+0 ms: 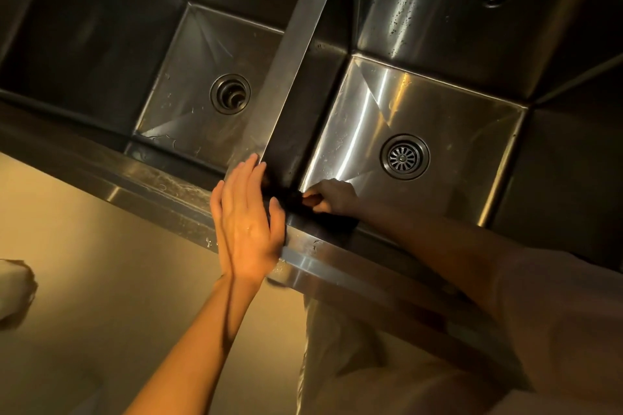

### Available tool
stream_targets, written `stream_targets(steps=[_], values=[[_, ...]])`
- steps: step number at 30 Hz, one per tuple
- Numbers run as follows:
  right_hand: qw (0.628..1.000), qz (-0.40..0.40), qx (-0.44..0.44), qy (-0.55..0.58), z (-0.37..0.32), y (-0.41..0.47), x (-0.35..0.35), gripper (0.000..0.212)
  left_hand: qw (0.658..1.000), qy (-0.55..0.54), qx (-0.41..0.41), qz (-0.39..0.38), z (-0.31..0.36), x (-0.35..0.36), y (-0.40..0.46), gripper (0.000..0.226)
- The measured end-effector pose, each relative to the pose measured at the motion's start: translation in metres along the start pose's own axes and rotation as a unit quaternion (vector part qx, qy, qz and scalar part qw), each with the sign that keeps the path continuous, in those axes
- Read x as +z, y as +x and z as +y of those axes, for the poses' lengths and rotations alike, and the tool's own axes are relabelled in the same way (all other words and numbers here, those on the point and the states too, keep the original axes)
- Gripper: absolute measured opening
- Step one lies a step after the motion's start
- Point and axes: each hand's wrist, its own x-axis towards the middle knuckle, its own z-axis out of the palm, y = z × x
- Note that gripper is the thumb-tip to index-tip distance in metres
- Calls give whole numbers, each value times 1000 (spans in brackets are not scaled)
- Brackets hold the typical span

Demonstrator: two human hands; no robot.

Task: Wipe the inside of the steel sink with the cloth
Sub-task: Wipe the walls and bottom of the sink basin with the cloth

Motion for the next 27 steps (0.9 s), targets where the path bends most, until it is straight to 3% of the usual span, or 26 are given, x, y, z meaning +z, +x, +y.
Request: stream_targets(steps=[9, 15, 21, 27], values=[[987, 73, -108, 89, -39, -40, -36, 51, 999, -27, 10, 15, -9, 9, 1, 53], [933, 119, -242, 237, -58, -81, -60, 49, 999, -34, -4, 22, -3, 3, -1, 59], [942, 106, -184, 260, -51, -39, -34, 39, 1000, -17, 0, -4, 3, -2, -1, 61], [956, 101, -46, 271, -24, 0, -6, 42, 1000, -10, 9, -2, 0, 2, 0, 61]])
